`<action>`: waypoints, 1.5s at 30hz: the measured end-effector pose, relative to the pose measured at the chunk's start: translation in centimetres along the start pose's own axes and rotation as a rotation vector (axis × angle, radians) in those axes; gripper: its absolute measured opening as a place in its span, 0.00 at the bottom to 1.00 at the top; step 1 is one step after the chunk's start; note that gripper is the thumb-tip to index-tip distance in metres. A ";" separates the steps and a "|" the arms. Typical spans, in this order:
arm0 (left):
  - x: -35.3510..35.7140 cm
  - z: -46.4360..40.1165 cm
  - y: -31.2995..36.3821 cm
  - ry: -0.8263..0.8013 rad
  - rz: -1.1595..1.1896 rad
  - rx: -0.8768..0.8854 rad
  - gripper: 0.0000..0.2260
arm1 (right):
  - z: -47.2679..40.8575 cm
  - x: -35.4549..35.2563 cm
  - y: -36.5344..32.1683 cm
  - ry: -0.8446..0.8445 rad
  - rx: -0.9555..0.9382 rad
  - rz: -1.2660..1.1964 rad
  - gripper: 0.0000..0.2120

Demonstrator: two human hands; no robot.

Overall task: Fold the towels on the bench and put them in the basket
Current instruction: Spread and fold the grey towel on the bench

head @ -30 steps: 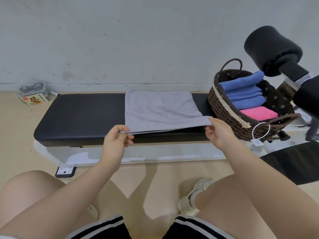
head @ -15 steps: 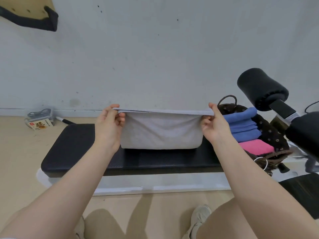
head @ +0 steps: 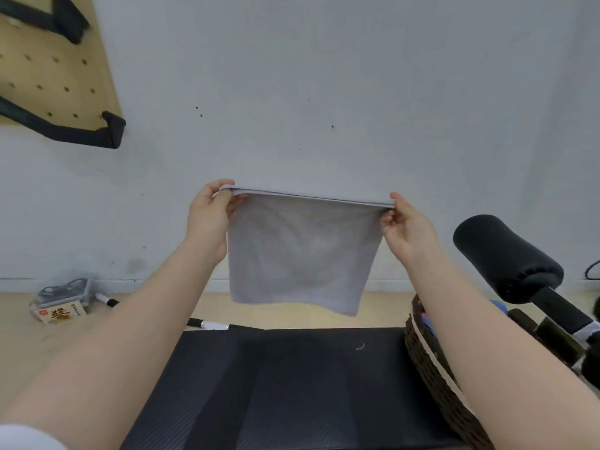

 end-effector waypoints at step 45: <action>-13.3 18.3 -16.2 -0.502 -0.764 -0.353 0.08 | 16.7 -19.6 6.7 -0.254 0.121 1.291 0.06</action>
Point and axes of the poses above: each hand's wrist, its own z-axis away from the middle knuckle, its own x-axis out of the palm, y = z × x, the point moved 9 cm from there along -z, towards the middle knuckle, and after that the axes turned 4 degrees about -z, right-handed, at the moved point
